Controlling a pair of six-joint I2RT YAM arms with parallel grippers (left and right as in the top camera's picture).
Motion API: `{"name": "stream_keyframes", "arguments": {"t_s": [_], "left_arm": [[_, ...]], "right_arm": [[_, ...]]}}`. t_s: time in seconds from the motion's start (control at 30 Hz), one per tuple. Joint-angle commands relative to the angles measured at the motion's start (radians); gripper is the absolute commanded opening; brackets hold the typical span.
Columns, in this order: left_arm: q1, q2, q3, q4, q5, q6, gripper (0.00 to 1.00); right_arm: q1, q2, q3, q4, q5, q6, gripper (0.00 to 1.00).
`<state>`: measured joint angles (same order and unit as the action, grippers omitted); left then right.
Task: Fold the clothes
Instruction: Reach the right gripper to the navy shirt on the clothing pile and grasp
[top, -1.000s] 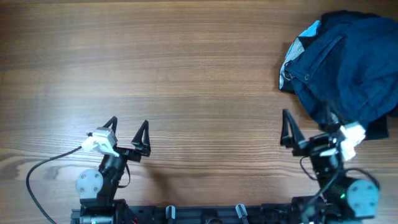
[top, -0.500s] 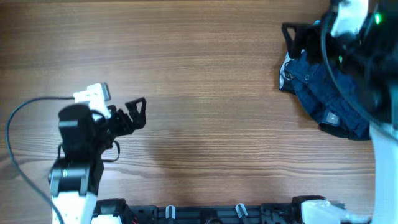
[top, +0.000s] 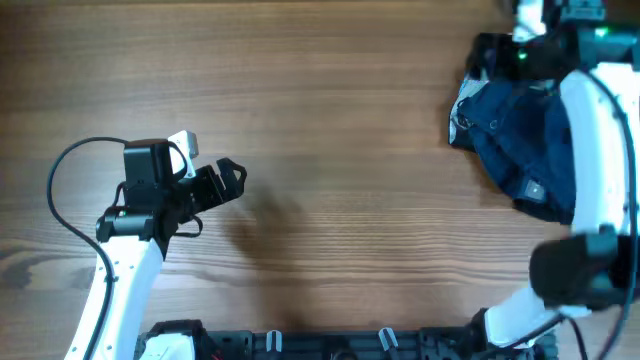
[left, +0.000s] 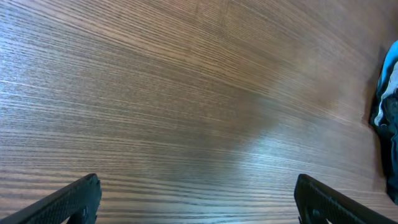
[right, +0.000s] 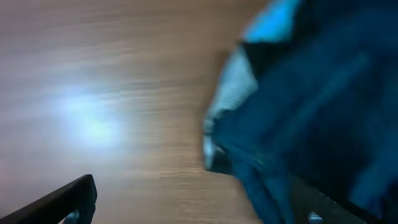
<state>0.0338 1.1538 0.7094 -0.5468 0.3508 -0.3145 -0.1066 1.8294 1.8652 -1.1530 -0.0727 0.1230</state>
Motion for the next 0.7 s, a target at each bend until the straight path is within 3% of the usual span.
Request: {"name": "stream_keyframes", "arguments": {"t_s": [0.0, 0.33, 0.4, 0.5, 0.67], "left_arm": [[-0.005, 0.006, 0.016, 0.000, 0.019, -0.011, 1.00], [-0.005, 0.006, 0.016, 0.007, 0.019, -0.011, 1.00], [-0.005, 0.006, 0.016, 0.008, 0.019, -0.011, 1.00], [-0.005, 0.006, 0.016, 0.011, 0.019, -0.011, 1.00], [-0.005, 0.006, 0.016, 0.037, 0.019, -0.011, 1.00]], "right_arm": [[-0.124, 0.114, -0.005, -0.011, 0.053, 0.193, 0.99], [-0.195, 0.209, -0.013, 0.064, 0.169, 0.195, 0.78], [-0.195, 0.209, -0.017, 0.082, 0.184, 0.194, 0.61], [-0.194, 0.209, -0.031, 0.099, 0.208, 0.190, 0.05], [-0.191, 0.199, -0.031, 0.105, 0.183, 0.133, 0.04]]}}
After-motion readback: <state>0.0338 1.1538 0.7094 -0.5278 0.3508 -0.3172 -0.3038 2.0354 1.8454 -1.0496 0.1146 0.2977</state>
